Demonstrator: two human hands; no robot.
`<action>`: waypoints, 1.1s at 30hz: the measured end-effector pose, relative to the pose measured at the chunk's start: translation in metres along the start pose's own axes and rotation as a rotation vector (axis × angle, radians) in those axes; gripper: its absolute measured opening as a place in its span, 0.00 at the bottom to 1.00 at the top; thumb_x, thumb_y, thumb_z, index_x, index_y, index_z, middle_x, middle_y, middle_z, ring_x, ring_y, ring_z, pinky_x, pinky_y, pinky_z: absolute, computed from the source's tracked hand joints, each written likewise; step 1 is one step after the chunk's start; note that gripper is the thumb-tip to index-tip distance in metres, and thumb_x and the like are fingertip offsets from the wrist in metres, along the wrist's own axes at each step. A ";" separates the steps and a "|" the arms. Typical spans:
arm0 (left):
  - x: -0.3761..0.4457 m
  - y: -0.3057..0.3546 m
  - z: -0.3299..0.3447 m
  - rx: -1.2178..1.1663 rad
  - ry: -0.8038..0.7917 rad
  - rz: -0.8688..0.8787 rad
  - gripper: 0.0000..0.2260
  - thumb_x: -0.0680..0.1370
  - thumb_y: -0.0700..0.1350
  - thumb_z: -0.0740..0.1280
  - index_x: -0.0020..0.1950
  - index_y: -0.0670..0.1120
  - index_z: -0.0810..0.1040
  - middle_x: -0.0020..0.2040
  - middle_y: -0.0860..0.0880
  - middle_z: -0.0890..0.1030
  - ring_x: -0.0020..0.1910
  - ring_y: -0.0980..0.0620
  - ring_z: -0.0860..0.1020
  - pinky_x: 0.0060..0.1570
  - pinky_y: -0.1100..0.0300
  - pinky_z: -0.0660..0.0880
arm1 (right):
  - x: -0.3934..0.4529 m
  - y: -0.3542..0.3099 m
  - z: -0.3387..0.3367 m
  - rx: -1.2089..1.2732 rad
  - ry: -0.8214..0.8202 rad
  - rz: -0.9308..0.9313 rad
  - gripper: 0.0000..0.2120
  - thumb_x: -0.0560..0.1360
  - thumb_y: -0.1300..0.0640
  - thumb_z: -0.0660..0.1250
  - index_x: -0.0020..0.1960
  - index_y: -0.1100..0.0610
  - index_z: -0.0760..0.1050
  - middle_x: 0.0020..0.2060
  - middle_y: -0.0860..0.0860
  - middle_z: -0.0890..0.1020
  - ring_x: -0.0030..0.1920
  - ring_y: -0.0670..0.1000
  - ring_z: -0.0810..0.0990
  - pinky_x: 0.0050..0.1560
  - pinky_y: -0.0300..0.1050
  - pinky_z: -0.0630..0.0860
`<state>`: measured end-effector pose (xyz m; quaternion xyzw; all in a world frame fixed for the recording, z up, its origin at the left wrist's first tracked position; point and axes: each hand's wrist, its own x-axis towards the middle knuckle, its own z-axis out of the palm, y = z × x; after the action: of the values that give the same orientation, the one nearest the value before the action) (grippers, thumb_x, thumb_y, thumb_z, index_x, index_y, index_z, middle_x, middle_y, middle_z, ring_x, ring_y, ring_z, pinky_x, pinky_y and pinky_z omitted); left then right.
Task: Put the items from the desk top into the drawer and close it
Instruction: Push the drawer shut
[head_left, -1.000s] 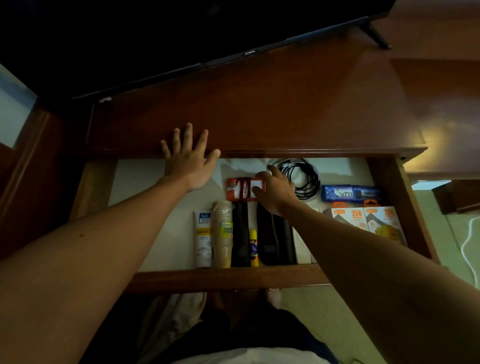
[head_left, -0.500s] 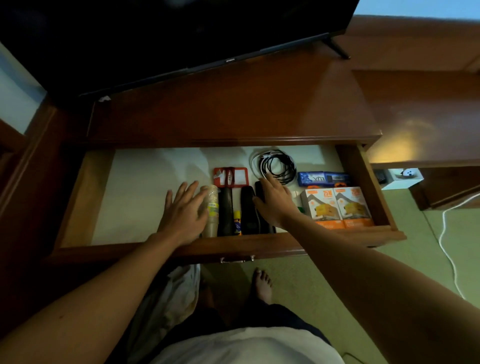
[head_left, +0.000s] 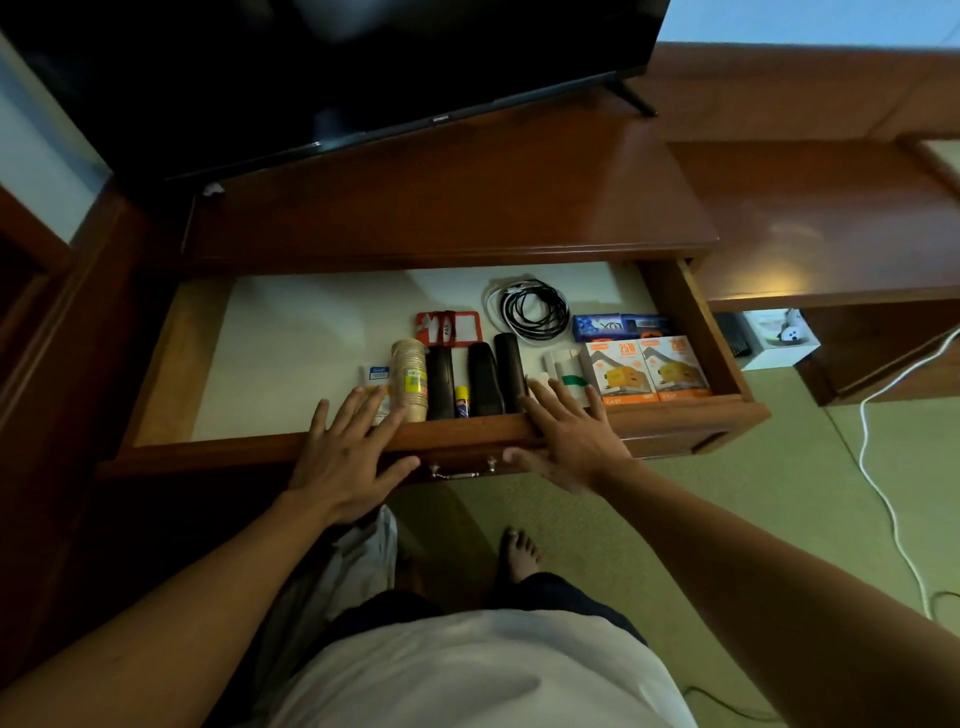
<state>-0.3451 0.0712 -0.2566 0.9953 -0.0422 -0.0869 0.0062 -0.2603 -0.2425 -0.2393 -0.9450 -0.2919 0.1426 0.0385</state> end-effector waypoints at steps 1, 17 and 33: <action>0.000 0.000 0.001 -0.001 0.007 -0.006 0.37 0.76 0.74 0.38 0.81 0.57 0.46 0.82 0.48 0.46 0.81 0.47 0.43 0.76 0.38 0.42 | -0.001 0.000 0.001 -0.029 -0.007 0.008 0.47 0.73 0.23 0.44 0.81 0.51 0.44 0.80 0.52 0.42 0.79 0.57 0.38 0.74 0.69 0.38; 0.006 0.004 0.001 0.008 0.008 -0.072 0.46 0.76 0.72 0.48 0.77 0.43 0.30 0.79 0.42 0.31 0.78 0.44 0.33 0.76 0.40 0.37 | 0.006 0.000 0.007 -0.091 -0.015 0.046 0.44 0.78 0.31 0.49 0.80 0.56 0.34 0.78 0.57 0.33 0.77 0.61 0.31 0.73 0.71 0.37; 0.027 -0.004 -0.018 -0.028 -0.139 -0.119 0.46 0.78 0.70 0.51 0.76 0.43 0.26 0.76 0.43 0.26 0.76 0.45 0.29 0.76 0.42 0.34 | 0.031 -0.002 -0.003 -0.142 -0.033 0.049 0.43 0.79 0.32 0.50 0.80 0.58 0.36 0.78 0.59 0.36 0.77 0.62 0.31 0.71 0.70 0.31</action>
<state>-0.3152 0.0733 -0.2437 0.9874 0.0181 -0.1566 0.0121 -0.2363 -0.2230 -0.2437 -0.9497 -0.2786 0.1382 -0.0368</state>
